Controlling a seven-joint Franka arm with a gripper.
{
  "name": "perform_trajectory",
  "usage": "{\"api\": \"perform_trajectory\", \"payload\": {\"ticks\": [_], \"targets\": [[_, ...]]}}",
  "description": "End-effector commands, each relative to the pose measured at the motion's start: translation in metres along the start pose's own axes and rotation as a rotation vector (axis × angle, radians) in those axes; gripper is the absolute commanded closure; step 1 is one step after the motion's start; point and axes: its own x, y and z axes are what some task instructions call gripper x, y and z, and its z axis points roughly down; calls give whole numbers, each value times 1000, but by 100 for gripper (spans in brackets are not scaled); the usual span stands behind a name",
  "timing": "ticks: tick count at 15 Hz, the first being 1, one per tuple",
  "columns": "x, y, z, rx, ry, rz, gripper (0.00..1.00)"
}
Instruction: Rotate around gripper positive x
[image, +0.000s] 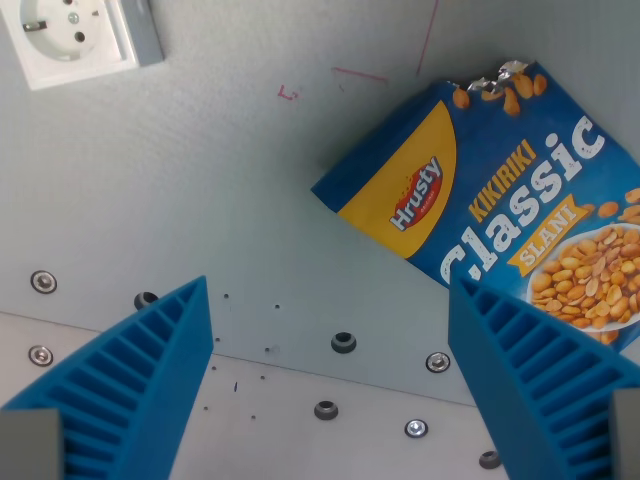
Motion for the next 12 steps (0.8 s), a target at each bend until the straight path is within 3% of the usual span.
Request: {"api": "perform_trajectory", "payload": {"ticks": [1,12], "targets": [[0,0,-2,12,5,0,0],[0,0,-2,159,5,0,0]]}}
